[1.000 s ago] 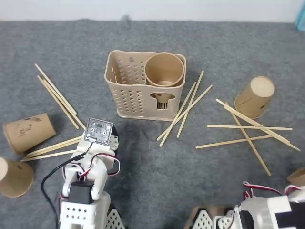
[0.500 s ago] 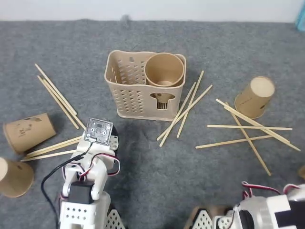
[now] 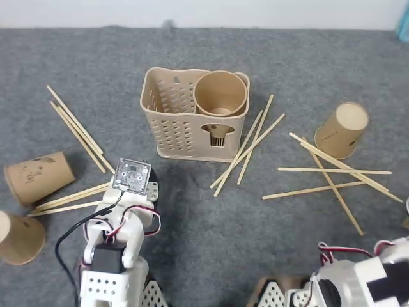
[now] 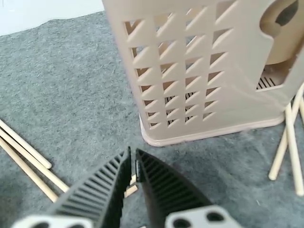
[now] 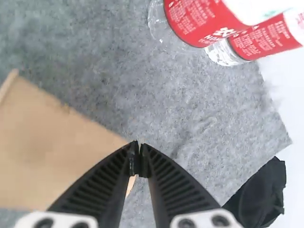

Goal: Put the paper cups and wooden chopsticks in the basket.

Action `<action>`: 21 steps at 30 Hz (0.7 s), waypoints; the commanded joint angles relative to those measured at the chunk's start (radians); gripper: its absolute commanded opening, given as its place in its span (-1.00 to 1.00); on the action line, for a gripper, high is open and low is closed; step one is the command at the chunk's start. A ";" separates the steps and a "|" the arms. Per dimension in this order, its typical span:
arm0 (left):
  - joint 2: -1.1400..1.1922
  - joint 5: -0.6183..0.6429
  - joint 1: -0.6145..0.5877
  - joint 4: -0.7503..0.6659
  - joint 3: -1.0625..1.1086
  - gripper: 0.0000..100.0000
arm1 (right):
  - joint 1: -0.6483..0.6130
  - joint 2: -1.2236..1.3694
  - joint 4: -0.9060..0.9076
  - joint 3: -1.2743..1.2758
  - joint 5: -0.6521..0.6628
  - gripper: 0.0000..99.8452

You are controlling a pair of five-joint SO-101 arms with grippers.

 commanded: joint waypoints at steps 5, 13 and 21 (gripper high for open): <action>-0.005 -0.011 -0.005 -0.002 -0.005 -0.97 | -0.045 -0.061 0.421 -0.354 -0.147 -0.72; -0.005 -0.011 -0.006 -0.002 -0.005 -0.97 | -0.222 -0.061 0.951 -0.551 -0.152 -0.75; -0.005 -0.011 -0.008 -0.002 -0.005 -0.97 | -0.323 -0.059 1.093 -0.488 -0.147 -0.75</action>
